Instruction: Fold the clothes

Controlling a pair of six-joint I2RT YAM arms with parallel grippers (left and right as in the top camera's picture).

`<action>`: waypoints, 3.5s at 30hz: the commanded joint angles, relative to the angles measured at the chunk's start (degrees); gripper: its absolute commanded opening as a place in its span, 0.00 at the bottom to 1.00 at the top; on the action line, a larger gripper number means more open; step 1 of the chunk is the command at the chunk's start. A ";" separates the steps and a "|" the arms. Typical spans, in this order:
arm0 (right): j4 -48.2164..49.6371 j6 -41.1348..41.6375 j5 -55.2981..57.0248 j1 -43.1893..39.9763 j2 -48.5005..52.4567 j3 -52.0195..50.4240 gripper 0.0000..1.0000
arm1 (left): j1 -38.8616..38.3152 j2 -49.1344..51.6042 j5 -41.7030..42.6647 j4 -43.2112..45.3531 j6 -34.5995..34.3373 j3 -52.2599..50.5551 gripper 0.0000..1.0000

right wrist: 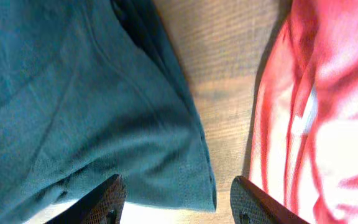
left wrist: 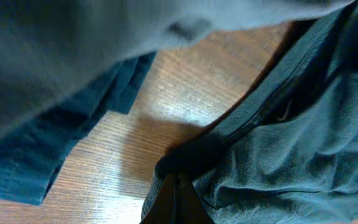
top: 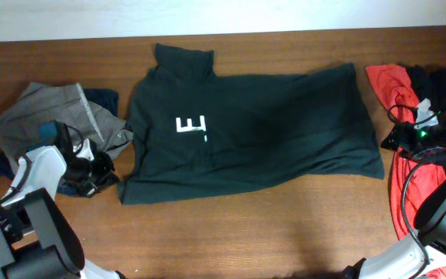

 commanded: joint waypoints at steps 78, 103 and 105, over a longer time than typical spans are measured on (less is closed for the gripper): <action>10.12 16.31 6.25 10.49 0.57 -12.96 0.04 | -14.14 -3.67 -0.61 -6.80 15.89 14.25 0.07; 5.18 7.56 -13.42 6.21 -22.18 -15.23 0.36 | -16.55 -13.35 4.52 2.75 17.64 18.99 0.37; 6.27 7.30 -14.95 6.51 -22.84 -15.21 0.38 | -17.86 -12.13 4.55 6.01 16.70 20.39 0.37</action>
